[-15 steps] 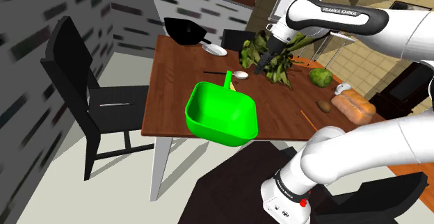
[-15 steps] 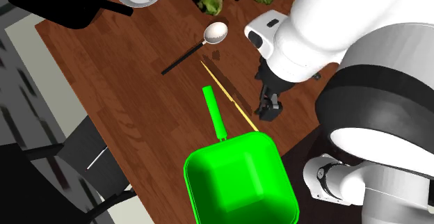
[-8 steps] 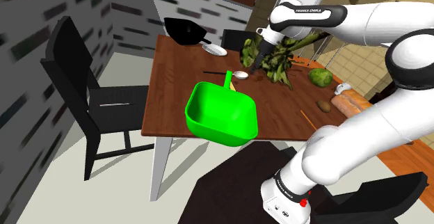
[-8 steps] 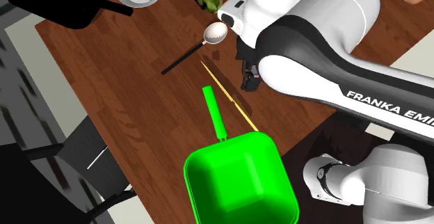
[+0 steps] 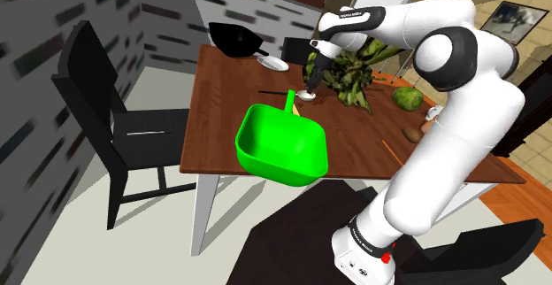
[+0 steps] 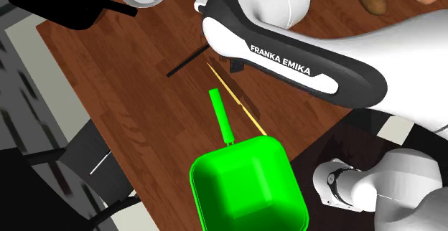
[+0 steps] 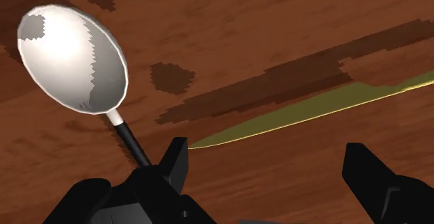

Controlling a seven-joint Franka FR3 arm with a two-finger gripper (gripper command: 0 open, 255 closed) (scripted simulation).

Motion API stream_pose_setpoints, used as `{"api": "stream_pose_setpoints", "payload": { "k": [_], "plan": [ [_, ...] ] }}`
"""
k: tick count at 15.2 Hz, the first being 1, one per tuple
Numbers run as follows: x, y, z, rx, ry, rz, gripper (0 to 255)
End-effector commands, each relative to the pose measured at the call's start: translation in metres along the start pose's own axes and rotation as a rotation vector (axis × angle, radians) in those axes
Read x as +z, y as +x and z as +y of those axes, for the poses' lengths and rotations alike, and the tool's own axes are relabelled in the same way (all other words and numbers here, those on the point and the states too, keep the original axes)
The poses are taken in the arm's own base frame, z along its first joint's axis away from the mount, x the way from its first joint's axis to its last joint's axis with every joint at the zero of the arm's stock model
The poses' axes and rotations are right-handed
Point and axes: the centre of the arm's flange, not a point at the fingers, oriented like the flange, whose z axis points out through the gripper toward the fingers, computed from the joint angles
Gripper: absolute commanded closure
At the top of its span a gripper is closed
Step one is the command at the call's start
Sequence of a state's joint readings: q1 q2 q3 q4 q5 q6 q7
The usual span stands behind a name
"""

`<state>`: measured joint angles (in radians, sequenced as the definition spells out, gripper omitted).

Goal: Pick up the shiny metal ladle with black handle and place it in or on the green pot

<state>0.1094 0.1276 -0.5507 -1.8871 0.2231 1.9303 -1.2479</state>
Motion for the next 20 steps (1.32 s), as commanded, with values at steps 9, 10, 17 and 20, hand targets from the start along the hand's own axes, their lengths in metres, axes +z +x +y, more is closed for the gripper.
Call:
{"api": "stream_pose_setpoints", "payload": {
  "k": [9,10,17,20],
  "plan": [
    [0.058,0.061,0.108,-0.277,0.02,-0.026,0],
    [0.063,0.068,0.118,-0.304,0.022,-0.028,0],
    [0.096,0.068,0.118,-0.307,0.022,-0.029,0],
    [0.104,0.068,0.118,-0.307,0.022,-0.029,0]
  ]
}}
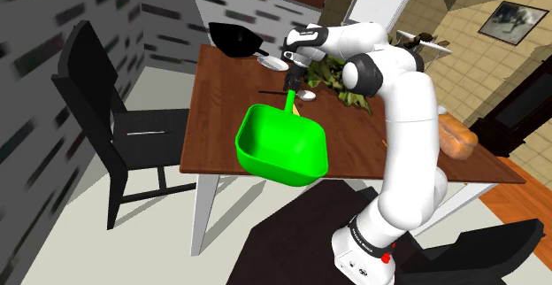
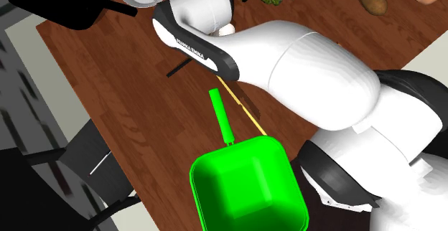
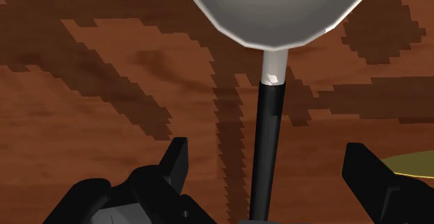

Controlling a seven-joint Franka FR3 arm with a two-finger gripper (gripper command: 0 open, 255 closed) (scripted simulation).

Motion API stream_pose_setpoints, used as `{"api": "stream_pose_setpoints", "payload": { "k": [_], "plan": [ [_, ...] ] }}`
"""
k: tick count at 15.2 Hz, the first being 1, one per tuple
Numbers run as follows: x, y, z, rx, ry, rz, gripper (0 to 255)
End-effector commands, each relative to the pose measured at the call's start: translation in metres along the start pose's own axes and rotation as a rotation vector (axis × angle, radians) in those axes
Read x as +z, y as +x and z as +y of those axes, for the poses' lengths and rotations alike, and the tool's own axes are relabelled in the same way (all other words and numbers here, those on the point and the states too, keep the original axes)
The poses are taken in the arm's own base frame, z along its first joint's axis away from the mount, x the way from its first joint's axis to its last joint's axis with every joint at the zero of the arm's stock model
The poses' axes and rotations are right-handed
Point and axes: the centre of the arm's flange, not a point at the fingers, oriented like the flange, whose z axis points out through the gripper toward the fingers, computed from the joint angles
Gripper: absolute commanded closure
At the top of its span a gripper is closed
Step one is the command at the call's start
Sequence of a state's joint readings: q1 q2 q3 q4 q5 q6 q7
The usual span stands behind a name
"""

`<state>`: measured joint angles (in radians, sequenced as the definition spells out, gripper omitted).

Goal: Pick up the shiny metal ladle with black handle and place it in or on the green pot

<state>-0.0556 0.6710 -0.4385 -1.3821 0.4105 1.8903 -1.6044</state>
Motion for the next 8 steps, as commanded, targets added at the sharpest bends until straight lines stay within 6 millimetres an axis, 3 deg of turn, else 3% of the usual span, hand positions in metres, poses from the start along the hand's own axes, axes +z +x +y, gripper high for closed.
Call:
{"api": "stream_pose_setpoints", "payload": {
  "k": [1,6,7,8],
  "plan": [
    [0.0012,-0.0002,0.0001,0.0,-0.001,0.0,0],
    [0.0011,-0.0002,0.0001,0.0,-0.001,0.0,0],
    [0.0011,-0.0002,0.0001,0.0,-0.001,0.0,255],
    [0.0011,-0.0002,0.0001,0.0,-0.001,0.0,255]
  ]
}}
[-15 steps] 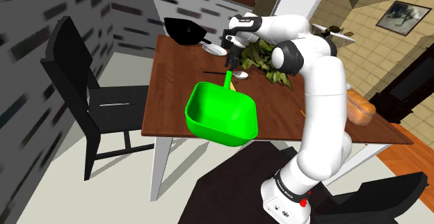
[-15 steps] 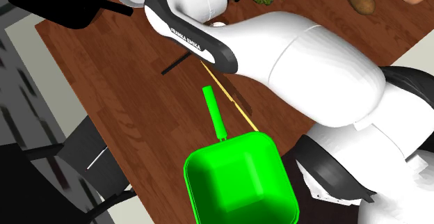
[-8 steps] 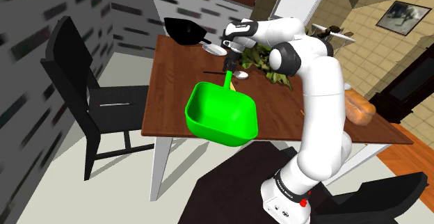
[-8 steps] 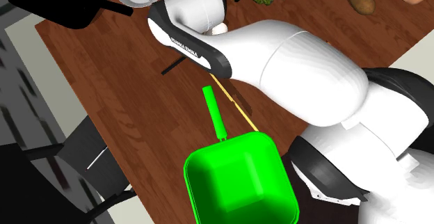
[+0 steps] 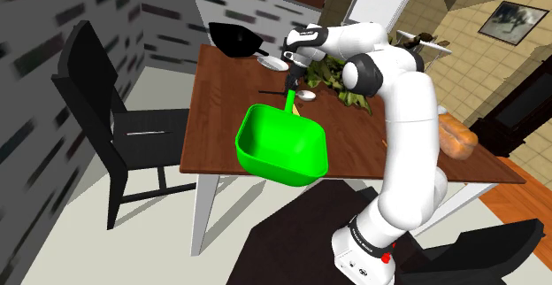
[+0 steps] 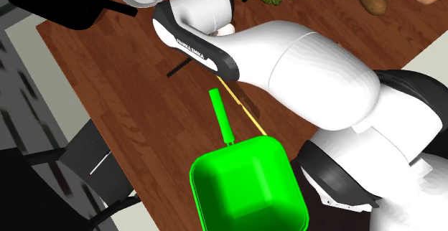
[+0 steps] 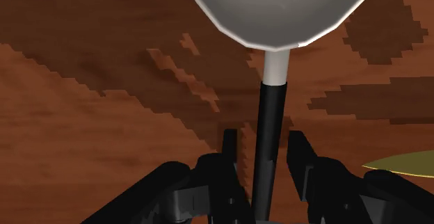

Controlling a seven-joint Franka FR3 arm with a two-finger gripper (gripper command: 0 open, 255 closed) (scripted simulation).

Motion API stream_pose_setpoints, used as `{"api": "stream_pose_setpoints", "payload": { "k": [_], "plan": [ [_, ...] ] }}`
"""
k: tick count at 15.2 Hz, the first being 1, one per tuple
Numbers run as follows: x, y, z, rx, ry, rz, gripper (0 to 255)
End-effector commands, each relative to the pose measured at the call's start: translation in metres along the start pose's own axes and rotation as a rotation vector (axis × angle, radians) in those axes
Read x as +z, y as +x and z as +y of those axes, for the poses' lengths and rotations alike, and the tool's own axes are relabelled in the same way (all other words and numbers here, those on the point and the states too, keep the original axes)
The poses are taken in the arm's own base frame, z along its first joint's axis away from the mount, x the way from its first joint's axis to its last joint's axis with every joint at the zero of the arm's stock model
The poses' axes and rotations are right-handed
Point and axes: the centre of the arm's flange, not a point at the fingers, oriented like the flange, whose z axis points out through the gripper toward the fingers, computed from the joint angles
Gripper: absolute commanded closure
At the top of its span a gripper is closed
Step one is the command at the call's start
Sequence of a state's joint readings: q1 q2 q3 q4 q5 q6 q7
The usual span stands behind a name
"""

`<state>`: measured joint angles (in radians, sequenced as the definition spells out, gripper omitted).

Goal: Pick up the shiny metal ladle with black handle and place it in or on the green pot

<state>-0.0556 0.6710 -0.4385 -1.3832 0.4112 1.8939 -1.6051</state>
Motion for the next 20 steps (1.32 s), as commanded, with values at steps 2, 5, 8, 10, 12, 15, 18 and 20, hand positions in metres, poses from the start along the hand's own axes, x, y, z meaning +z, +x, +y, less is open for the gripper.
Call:
{"api": "stream_pose_setpoints", "payload": {
  "k": [2,5,8,10,12,15,18,20],
  "plan": [
    [0.001,0.0,0.0,0.0,0.002,0.0,255],
    [0.001,0.0,0.0,0.0,0.002,0.0,255],
    [0.001,0.0,0.0,0.0,0.002,0.0,255],
    [-0.009,0.001,-0.001,0.0,0.002,0.0,255],
    [-0.02,0.002,-0.002,0.0,0.002,0.0,255],
    [-0.036,0.004,-0.004,0.0,0.002,0.0,255],
    [-0.051,0.006,-0.005,0.0,0.002,0.0,255],
    [-0.062,0.007,-0.006,0.0,0.002,0.0,255]
  ]
}}
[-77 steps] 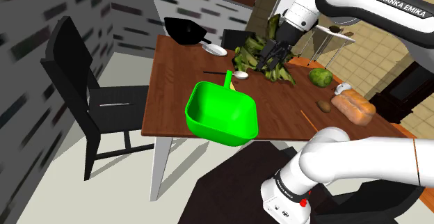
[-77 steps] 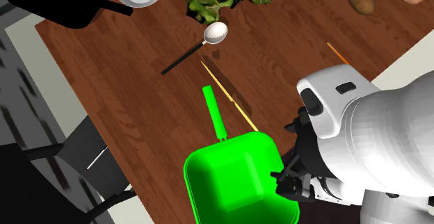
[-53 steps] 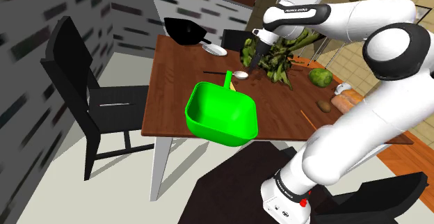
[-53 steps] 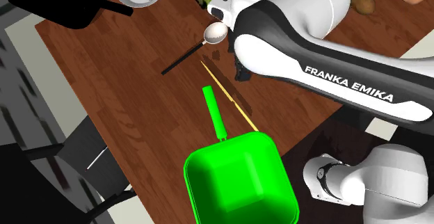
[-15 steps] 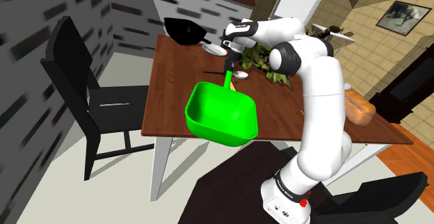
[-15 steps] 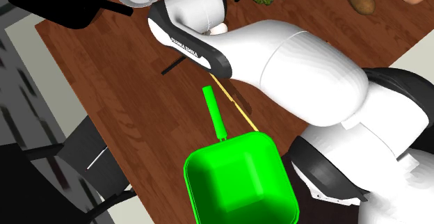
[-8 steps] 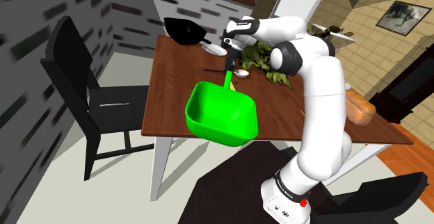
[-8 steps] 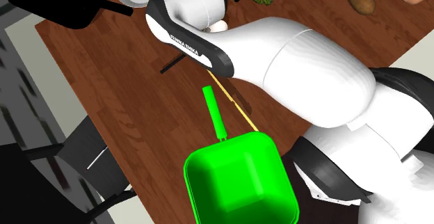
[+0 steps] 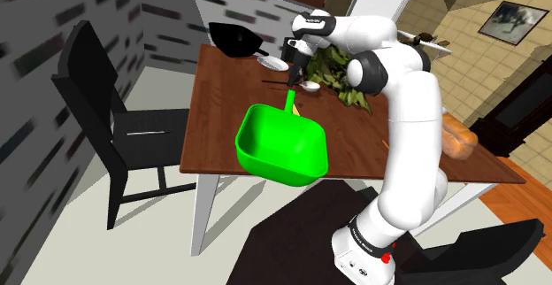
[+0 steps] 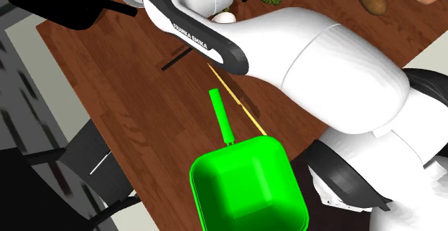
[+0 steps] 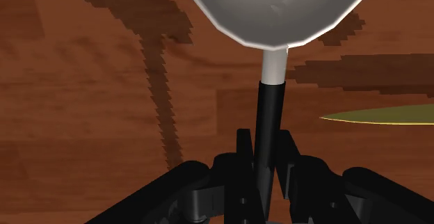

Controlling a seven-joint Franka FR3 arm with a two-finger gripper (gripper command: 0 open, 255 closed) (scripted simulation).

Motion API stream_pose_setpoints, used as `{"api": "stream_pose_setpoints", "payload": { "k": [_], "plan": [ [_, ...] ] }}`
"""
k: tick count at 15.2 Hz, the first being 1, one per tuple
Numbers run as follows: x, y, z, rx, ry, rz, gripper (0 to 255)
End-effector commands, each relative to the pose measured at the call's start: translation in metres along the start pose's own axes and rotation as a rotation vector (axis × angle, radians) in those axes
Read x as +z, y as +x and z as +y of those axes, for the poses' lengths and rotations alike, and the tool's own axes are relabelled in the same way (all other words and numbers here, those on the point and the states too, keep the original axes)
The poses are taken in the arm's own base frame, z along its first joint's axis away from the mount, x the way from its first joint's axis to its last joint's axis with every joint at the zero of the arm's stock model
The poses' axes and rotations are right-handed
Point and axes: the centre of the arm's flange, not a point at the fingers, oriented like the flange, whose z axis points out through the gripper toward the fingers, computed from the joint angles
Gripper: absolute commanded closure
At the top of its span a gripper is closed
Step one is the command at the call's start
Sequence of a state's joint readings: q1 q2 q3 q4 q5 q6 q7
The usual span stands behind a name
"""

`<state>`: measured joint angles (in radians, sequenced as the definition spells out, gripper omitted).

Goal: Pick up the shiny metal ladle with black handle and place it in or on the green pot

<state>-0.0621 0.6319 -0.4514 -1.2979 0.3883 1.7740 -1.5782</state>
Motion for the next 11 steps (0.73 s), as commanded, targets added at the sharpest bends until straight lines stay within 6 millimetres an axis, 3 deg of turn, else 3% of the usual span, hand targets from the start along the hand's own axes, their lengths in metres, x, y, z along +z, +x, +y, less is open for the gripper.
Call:
{"api": "stream_pose_setpoints", "payload": {
  "k": [1,11],
  "plan": [
    [-0.01,0.002,-0.002,0.0,0.0,0.0,255],
    [-0.062,0.008,-0.007,0.0,0.0,0.0,255]
  ]
}}
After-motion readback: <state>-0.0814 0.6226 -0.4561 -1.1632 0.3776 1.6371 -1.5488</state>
